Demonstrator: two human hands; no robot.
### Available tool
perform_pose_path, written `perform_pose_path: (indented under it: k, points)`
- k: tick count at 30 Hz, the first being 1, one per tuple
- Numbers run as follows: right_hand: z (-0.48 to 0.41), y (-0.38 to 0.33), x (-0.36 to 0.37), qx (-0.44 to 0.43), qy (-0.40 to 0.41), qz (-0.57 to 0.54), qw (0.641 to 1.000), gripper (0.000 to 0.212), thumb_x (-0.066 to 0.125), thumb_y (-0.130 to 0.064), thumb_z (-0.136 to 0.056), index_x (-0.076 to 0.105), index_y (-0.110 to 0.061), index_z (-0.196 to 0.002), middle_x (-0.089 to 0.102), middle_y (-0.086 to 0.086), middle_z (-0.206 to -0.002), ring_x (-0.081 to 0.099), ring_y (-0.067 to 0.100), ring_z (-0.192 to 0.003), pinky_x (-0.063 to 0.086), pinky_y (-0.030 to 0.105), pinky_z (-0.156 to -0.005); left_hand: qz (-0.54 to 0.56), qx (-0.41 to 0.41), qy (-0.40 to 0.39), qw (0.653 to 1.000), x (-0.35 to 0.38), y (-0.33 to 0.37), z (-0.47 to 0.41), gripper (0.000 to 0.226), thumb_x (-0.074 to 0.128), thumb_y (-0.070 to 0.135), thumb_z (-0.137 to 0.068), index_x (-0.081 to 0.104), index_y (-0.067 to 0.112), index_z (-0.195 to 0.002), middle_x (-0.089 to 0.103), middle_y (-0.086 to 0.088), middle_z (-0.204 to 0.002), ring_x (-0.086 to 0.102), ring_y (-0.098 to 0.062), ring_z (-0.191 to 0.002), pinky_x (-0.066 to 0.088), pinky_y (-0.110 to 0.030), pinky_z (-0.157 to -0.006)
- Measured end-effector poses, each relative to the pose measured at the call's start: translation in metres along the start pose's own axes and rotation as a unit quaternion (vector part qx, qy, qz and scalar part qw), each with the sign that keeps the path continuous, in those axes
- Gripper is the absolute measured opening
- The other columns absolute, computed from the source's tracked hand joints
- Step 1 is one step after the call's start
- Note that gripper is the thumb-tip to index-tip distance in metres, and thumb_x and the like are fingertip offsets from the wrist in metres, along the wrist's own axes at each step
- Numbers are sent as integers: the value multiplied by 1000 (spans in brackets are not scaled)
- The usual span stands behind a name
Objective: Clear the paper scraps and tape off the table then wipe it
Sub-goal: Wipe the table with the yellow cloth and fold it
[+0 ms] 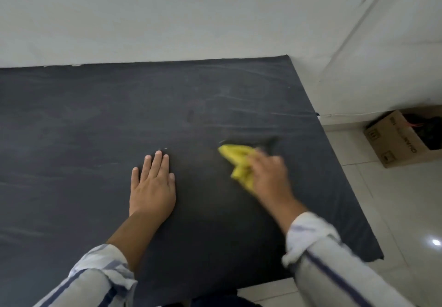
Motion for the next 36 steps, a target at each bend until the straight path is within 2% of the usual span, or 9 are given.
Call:
perform_pose_path:
  k: [3,6,10,13,16,20,28,34,36]
  points:
    - [-27,119,-18,184,-11,65,981,47,43,-51,-81,58,-24,-116,63,2,-115,59,32,-89,39,35,-72,2,-9,7,1000,0,1,1,52,20,33,-100,12,20,-150,3,7,-159,-3,-14,-146,0,-39,-118]
    - [-52,72,-43,200,68,-16,977,53,53,-43,-75,58,-14,-119,69,5,-89,61,30,-76,44,36,-64,-1,-15,9,1000,1,-1,0,52,21,33,-100,14,20,-150,4,7,-158,-2,-14,-146,0,-38,-118]
    - [-7,-95,-21,-68,-14,-145,987,26,47,-23,-82,67,-15,-96,67,13,-110,57,29,-67,45,32,-63,8,-18,16,1000,0,-2,0,51,28,31,-100,21,20,-149,9,7,-157,3,-14,-146,3,-38,-118]
    - [1,-64,12,-145,-63,-102,982,23,53,-32,-84,60,-22,-105,62,7,-120,59,30,-75,48,35,-68,13,-28,13,999,-1,-3,-3,51,27,32,-100,20,20,-149,9,7,-158,2,-14,-146,2,-38,-118]
    - [-46,47,-4,-20,-2,10,1000,41,52,-53,-85,62,-23,-110,64,3,-112,63,32,-85,45,41,-72,12,-40,10,999,-1,-4,-13,53,25,34,-100,16,20,-150,6,5,-159,-1,-16,-146,1,-39,-118]
    - [-97,87,-54,119,89,3,989,43,48,-32,-78,63,-12,-112,69,12,-80,64,35,-69,47,40,-61,12,-34,8,999,-6,-2,-39,54,27,35,-99,17,17,-150,7,2,-159,0,-19,-146,2,-41,-117]
    - [-59,-132,27,-252,-47,-132,958,26,50,-40,-86,62,-20,-98,65,8,-114,58,27,-77,46,31,-67,21,-71,13,997,-26,-47,-98,52,27,32,-100,19,17,-150,7,1,-159,0,-20,-146,4,-42,-118]
    - [-163,50,13,130,44,8,991,45,46,-50,-76,64,-10,-81,66,12,-88,62,35,-78,39,39,-67,4,-39,6,999,-31,-42,-129,53,21,35,-100,13,19,-150,3,3,-159,-3,-18,-146,1,-41,-118]
    - [-174,17,11,127,59,-10,990,43,45,-43,-75,65,-9,-93,66,9,-85,59,33,-77,42,40,-64,3,-22,0,1000,-31,-40,-141,53,21,35,-100,13,20,-150,4,4,-159,-2,-17,-146,1,-41,-118]
Point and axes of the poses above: each hand's wrist, its own z-axis away from the middle knuckle, its own x-axis out of the palm, y = z × x, the point moved 7 cm from there along -z, towards the middle knuckle
